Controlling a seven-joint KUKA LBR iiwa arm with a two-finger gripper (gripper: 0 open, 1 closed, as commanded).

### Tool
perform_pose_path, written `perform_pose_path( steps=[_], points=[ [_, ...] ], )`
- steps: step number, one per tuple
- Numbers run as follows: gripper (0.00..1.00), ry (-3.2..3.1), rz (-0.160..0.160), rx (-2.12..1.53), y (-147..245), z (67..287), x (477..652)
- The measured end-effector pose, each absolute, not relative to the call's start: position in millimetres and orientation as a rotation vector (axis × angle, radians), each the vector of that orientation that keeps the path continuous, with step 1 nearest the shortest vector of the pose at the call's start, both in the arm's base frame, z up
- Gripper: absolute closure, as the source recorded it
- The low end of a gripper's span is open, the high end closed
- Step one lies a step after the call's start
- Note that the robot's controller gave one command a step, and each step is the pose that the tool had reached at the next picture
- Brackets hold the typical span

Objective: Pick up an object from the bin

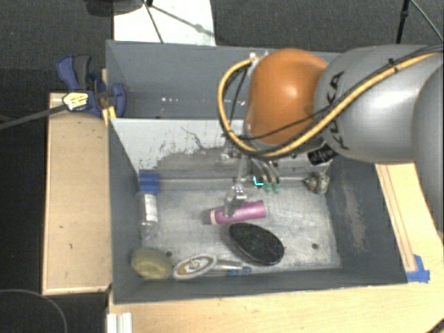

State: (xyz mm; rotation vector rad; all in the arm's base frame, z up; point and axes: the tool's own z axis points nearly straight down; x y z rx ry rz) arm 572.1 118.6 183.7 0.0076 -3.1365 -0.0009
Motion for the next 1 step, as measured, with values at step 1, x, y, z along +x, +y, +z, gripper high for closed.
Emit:
perform_pose_path(
  steps=[1],
  points=[
    [0.00, -3.157, -0.011, -0.111, 62.0, 89.4, 562.0]
  ],
)
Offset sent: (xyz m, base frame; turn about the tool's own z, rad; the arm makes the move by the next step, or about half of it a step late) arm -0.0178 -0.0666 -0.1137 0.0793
